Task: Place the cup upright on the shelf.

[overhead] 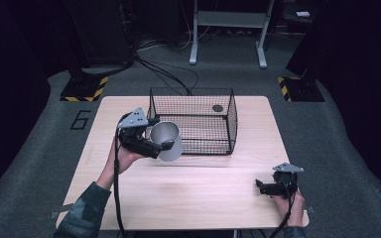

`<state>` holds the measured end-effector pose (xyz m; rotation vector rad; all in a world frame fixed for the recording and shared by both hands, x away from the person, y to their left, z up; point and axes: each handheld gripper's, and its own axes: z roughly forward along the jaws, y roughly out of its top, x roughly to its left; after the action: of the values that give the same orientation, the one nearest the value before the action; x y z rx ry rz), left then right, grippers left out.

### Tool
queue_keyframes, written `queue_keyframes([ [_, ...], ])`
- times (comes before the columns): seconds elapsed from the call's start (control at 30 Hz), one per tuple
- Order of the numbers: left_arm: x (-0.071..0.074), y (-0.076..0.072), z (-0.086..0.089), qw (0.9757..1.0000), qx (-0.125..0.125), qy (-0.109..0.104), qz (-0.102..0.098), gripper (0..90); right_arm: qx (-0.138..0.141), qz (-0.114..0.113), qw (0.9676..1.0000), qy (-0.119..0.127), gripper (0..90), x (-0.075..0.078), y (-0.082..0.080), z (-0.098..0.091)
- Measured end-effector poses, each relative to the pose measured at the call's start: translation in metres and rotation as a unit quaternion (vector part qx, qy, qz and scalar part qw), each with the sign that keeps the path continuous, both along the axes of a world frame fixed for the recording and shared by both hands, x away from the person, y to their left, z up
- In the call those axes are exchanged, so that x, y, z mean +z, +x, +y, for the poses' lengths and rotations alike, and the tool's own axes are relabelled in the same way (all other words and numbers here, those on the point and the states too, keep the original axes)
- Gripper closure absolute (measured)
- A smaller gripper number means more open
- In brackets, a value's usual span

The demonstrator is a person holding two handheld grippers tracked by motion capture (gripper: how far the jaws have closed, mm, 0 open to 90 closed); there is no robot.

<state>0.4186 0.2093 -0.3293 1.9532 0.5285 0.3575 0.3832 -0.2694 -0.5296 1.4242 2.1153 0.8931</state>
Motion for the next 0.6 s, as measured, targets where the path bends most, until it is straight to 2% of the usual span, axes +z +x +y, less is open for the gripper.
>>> queue_keyframes([
  [0.6, 0.017, 0.023, -0.007, 1.0, 0.007, 0.0, -0.006, 5.7, -0.002, -0.003, 1.0, 0.002, 0.7, 0.0, 0.0, 0.0],
])
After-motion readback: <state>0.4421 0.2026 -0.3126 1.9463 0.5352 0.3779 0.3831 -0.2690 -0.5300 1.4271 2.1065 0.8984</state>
